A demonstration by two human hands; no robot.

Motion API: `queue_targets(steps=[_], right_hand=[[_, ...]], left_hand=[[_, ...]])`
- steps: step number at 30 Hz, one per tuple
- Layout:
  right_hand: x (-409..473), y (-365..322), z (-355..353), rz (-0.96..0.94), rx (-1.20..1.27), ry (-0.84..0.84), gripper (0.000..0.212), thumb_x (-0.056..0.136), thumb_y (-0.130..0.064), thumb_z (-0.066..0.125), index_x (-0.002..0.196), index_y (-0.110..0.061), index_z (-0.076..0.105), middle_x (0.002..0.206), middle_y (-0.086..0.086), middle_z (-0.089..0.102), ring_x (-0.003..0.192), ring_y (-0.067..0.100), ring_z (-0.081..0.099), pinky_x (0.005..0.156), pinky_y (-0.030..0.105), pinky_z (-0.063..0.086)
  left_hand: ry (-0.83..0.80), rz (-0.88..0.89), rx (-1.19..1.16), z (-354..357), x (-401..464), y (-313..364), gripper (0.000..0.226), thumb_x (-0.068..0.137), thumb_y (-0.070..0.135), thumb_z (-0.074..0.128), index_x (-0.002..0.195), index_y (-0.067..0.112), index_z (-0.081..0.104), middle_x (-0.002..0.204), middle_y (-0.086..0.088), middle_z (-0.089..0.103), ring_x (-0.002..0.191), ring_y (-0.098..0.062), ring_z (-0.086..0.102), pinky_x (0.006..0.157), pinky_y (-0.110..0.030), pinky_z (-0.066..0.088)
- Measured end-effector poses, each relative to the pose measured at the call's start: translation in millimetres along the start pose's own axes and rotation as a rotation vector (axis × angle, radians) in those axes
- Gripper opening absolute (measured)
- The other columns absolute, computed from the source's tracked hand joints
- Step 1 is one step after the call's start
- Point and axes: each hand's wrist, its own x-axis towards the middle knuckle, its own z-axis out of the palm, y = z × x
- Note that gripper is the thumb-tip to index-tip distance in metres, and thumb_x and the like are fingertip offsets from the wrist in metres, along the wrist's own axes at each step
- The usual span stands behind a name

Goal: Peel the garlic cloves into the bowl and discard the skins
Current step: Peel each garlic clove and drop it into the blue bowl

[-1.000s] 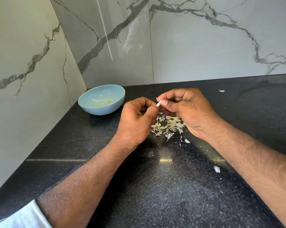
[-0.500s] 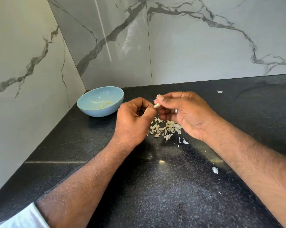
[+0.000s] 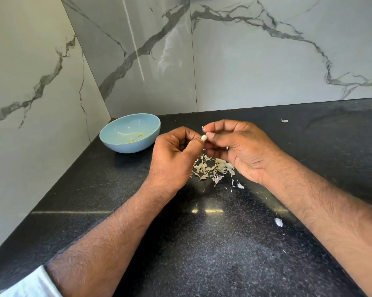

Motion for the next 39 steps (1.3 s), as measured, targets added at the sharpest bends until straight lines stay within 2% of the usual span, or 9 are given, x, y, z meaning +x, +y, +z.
queue_targets(steps=[2,6,14,19,24,27,32,36,39], right_hand=[[0,-1,-1,0.008,0.005,-0.011,0.019,0.094,0.009,0.064,0.106,-0.002,0.075,0.097,0.019,0.076,0.086,0.024,0.072,0.075,0.033,0.062],[1,-4,-4,0.045,0.011,-0.011,0.021,0.094,0.012,0.06,0.103,0.002,0.076,0.101,0.021,0.077,0.088,0.024,0.074,0.076,0.032,0.062],[0,-7,-6,0.033,-0.017,-0.002,0.02,0.084,0.004,0.077,0.102,-0.002,0.075,0.101,0.018,0.077,0.087,0.023,0.072,0.075,0.033,0.06],[2,-13,-12,0.097,0.021,-0.031,0.029,0.093,0.01,0.063,0.117,-0.006,0.068,0.108,0.017,0.078,0.09,0.028,0.076,0.069,0.034,0.061],[2,-8,-11,0.102,0.017,-0.04,0.025,0.091,0.021,0.055,0.103,0.006,0.071,0.104,0.024,0.076,0.093,0.027,0.077,0.076,0.029,0.063],[4,-2,-11,0.18,0.035,0.04,0.023,0.088,0.024,0.055,0.096,0.01,0.071,0.103,0.028,0.075,0.097,0.031,0.078,0.078,0.029,0.064],[4,0,-11,0.219,0.07,0.059,0.021,0.082,0.024,0.06,0.096,0.016,0.072,0.105,0.031,0.074,0.102,0.039,0.077,0.084,0.036,0.065],[3,-1,-12,0.243,0.097,0.037,0.023,0.082,0.018,0.067,0.104,0.016,0.072,0.109,0.031,0.074,0.105,0.036,0.076,0.081,0.034,0.064],[3,-3,-12,0.223,0.067,0.014,0.025,0.085,0.018,0.067,0.109,0.013,0.072,0.108,0.028,0.075,0.103,0.033,0.077,0.085,0.032,0.064]], left_hand=[[0.006,-0.013,0.008,-1,1,-1,0.018,0.098,0.009,0.068,0.081,0.012,0.073,0.066,-0.004,0.067,0.062,-0.016,0.054,0.061,-0.034,0.047],[-0.006,-0.015,0.054,-3,2,-3,0.019,0.099,0.009,0.068,0.081,0.013,0.073,0.065,-0.01,0.064,0.06,-0.017,0.051,0.058,-0.031,0.044],[-0.041,-0.02,0.078,-3,2,-1,0.019,0.099,0.005,0.067,0.081,0.007,0.069,0.061,0.005,0.059,0.056,-0.006,0.047,0.053,-0.02,0.041],[-0.022,-0.074,0.206,-11,5,-4,0.022,0.097,0.009,0.062,0.076,0.006,0.068,0.062,-0.002,0.058,0.057,-0.01,0.047,0.053,-0.025,0.042],[-0.031,-0.167,0.372,-17,12,-11,0.039,0.096,0.02,0.069,0.062,0.016,0.05,0.055,0.007,0.045,0.053,-0.009,0.039,0.053,-0.028,0.038],[-0.028,-0.144,0.474,-23,14,-13,0.019,0.085,0.006,0.075,0.082,0.018,0.059,0.075,0.006,0.062,0.066,-0.013,0.054,0.065,-0.032,0.052],[-0.02,-0.12,0.478,-25,17,-14,0.028,0.094,0.004,0.065,0.082,0.026,0.077,0.101,0.011,0.066,0.076,-0.01,0.062,0.067,-0.022,0.053],[-0.045,-0.149,0.351,-23,18,-19,0.014,0.104,0.027,0.066,0.092,0.023,0.073,0.071,0.014,0.062,0.055,0.0,0.049,0.059,-0.022,0.043],[-0.013,-0.041,0.359,-25,17,-21,0.03,0.097,0.037,0.078,0.082,0.015,0.067,0.063,0.008,0.06,0.055,-0.004,0.048,0.056,-0.019,0.044]])
